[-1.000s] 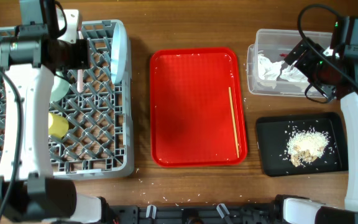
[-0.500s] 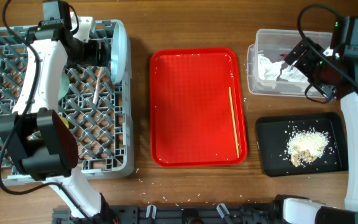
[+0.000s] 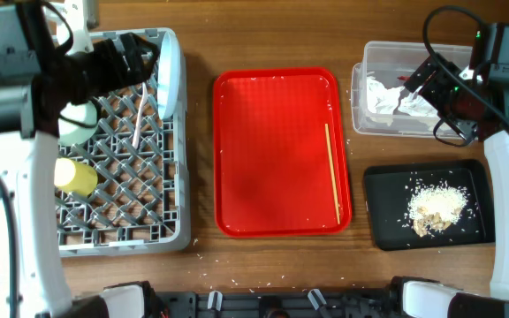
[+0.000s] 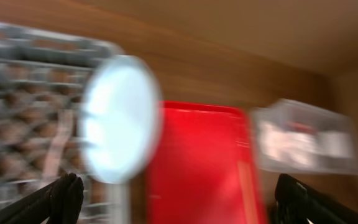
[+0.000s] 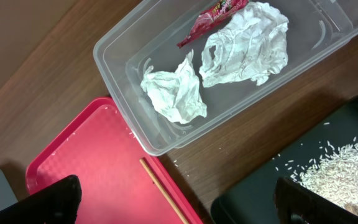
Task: Sort waste into correct bins and load items into the dishwasher rack
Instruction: 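Insert the fork upright into the rack beside the plate, then grasp the wooden chopstick on the red tray with the left gripper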
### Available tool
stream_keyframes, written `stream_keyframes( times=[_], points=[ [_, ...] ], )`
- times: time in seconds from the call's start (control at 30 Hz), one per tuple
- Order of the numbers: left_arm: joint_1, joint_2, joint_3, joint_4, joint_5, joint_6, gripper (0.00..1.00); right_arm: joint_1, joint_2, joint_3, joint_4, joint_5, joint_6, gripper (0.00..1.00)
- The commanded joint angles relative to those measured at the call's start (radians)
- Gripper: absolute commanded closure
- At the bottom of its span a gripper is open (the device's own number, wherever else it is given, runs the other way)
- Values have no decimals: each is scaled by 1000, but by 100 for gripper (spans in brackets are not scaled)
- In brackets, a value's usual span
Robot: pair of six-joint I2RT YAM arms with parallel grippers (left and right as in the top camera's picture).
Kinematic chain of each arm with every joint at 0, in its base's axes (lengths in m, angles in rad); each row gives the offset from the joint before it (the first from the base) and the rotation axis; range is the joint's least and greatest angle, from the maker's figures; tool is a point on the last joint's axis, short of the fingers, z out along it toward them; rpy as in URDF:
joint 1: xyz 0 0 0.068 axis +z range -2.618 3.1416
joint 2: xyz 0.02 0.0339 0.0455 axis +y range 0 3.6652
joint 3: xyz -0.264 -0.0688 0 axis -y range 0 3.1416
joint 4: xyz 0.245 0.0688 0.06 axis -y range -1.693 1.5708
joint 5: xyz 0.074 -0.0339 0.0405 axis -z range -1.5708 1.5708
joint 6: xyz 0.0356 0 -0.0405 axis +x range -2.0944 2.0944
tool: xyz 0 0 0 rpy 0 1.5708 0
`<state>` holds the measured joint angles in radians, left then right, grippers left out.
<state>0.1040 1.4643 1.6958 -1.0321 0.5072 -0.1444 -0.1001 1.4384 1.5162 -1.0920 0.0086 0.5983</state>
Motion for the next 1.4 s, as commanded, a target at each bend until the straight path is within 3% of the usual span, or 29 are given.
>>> stream_keyframes(
  times=[0.0,0.13,0.37,0.5,0.6,1.0,1.37],
  points=[
    [-101,-8,4,-21,205,-92,8,-1,5,13,3,16,7,0],
    [-339,51,4,-40,32,-264,13,-1,5,13,3,16,7,0],
    [-777,261,4,58,-495,-632,17,-1,5,13,3,16,6,0],
    [-960,414,4,145,-781,-776,22,-1,5,13,3,16,6,0],
    [-1044,510,4,179,-893,-841,22,-1,5,13,3,16,7,0],
    [-1117,761,4,373,-962,-840,34,-1,5,13,4,16,6,0],
    [-1117,883,4,377,-969,-840,47,-1,5,13,4,16,6,0]
  ],
)
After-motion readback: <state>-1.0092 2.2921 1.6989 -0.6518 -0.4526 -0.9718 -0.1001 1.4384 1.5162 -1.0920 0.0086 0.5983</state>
